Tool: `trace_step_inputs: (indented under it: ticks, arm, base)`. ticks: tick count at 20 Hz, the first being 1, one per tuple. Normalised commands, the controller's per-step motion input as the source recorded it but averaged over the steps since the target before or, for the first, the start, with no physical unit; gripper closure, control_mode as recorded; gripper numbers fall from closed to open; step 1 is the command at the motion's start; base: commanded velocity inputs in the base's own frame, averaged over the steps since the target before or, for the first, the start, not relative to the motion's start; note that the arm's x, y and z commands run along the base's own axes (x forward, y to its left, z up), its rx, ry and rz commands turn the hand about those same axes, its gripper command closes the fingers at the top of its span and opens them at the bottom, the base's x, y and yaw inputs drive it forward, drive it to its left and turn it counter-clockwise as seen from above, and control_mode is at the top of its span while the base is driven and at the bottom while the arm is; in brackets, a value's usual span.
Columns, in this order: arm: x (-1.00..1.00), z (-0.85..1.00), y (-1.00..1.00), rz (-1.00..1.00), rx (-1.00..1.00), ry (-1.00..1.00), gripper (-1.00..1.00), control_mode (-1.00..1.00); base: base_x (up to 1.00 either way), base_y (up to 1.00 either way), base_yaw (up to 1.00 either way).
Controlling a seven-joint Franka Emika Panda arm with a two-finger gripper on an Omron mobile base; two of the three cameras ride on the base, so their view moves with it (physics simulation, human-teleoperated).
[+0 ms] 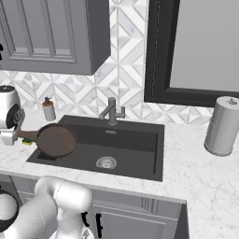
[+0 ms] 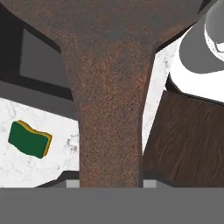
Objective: Pick the pan and sponge and place them into the sink. Then turn on the water.
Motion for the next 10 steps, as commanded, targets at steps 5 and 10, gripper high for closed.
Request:
trace_step_inputs:
  ticks: [5, 10]
  arm:
    - [0.05, -0.18, -1.0, -0.06, 0.01, 0.02, 1.0, -1.0]
    - [0.24, -0.03, -0.99, 0.02, 0.09, 0.0, 1.0, -1.0]
  base:
    - [0.0, 0.0, 0.0]
    - [0.0, 0.0, 0.0]
